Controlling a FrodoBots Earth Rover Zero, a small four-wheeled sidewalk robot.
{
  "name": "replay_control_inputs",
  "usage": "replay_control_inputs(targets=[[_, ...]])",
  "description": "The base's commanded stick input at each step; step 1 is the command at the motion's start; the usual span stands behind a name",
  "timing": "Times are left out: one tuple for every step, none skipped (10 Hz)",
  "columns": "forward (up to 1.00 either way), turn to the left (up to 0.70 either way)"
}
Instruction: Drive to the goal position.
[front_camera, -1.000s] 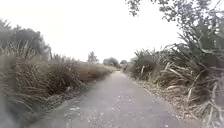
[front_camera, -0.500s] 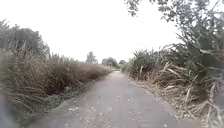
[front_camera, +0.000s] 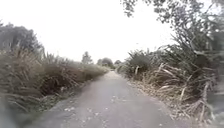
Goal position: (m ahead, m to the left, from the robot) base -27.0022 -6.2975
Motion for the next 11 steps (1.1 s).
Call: replay_control_inputs(targets=[[0.00, -0.70], [0.00, -0.70], [0.00, -0.70], [0.00, -0.70], [0.00, -0.70], [0.00, -0.70], [0.00, -0.70], [0.00, -0.70], [0.00, -0.70], [0.00, -0.70], [0.00, -0.70]])
